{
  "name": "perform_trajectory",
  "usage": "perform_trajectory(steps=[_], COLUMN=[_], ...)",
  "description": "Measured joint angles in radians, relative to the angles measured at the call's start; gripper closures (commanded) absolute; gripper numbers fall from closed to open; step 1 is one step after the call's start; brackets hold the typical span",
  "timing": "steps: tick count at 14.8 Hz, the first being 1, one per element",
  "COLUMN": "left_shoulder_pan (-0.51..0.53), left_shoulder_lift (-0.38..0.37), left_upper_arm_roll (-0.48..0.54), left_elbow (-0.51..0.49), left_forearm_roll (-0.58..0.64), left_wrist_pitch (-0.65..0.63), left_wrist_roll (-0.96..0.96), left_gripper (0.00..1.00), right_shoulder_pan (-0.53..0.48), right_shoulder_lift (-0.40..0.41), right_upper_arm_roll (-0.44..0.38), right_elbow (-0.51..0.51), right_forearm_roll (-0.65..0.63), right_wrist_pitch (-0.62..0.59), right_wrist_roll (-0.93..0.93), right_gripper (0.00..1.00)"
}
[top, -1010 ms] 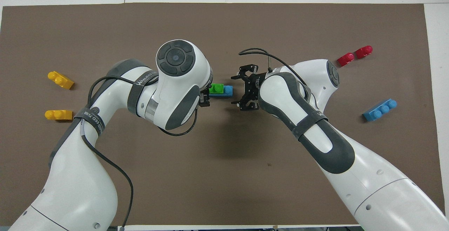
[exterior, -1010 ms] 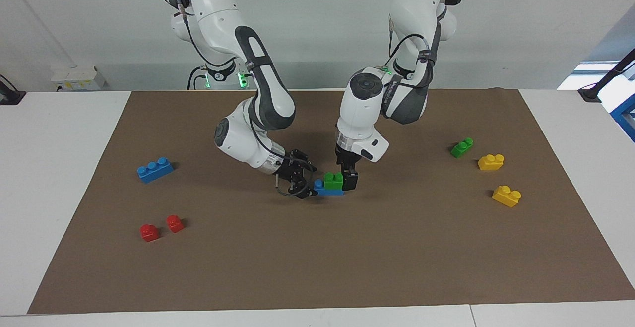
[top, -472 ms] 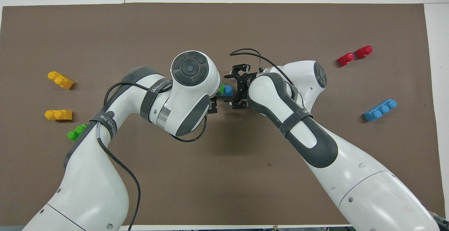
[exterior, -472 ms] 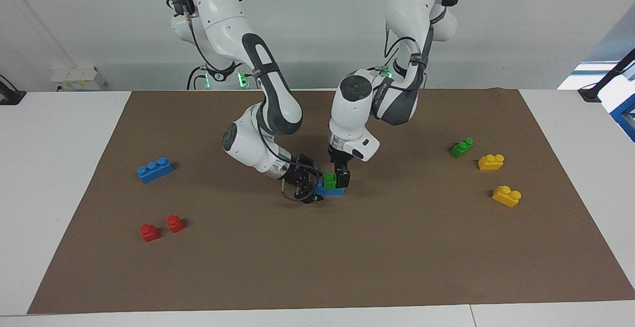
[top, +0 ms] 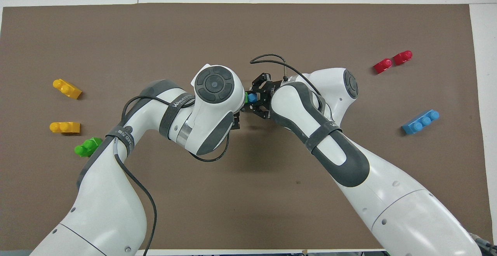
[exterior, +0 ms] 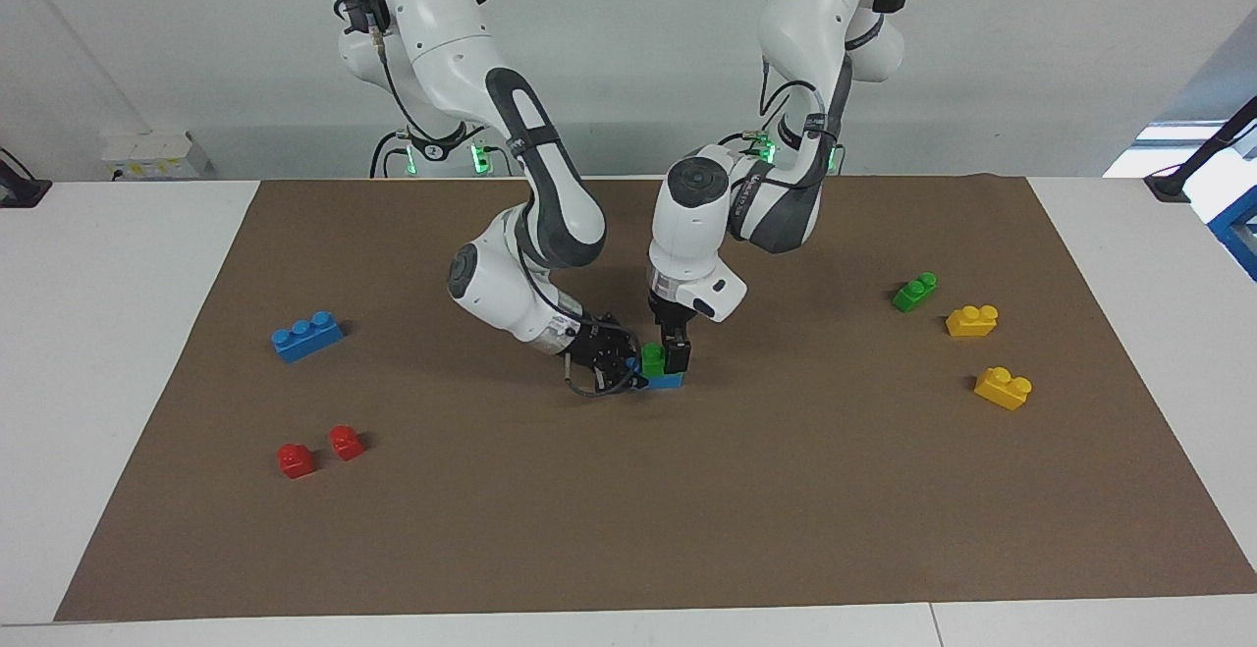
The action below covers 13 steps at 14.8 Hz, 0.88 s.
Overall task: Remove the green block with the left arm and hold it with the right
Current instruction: 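Pull the green and blue bricks apart with both grippers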
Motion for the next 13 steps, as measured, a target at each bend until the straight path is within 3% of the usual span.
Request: perform_trajectory(steps=[6, 8, 9, 10, 13], left_shoulder_pan=[0.000, -0.001, -0.001, -0.001, -0.001], left_shoulder_lift=[0.000, 0.000, 0.000, 0.000, 0.000], left_upper_arm_roll=[0.000, 0.001, 0.004, 0.008, 0.010], left_elbow=[0.000, 0.001, 0.004, 0.008, 0.013], left_forearm_roll=[0.002, 0.005, 0.010, 0.014, 0.029], left_wrist_pitch=[0.002, 0.008, 0.017, 0.023, 0.024], left_wrist_roll=[-0.001, -0.001, -0.002, -0.002, -0.002], left_gripper=[0.37, 0.69, 0.89, 1.00, 1.00], right_shoulder_pan=[-0.001, -0.001, -0.001, -0.001, -0.001], right_shoulder_lift=[0.001, 0.001, 0.001, 0.001, 0.001], right_upper_arm_roll=[-0.002, -0.002, -0.002, -0.002, -0.001], right_elbow=[0.002, 0.002, 0.002, 0.002, 0.002], right_forearm_roll=[0.000, 0.000, 0.000, 0.000, 0.000], right_wrist_pitch=[0.000, -0.001, -0.003, -0.006, -0.009], right_wrist_roll=[-0.020, -0.023, -0.025, -0.029, -0.031], right_gripper=[1.00, 1.00, 1.00, 1.00, 1.00])
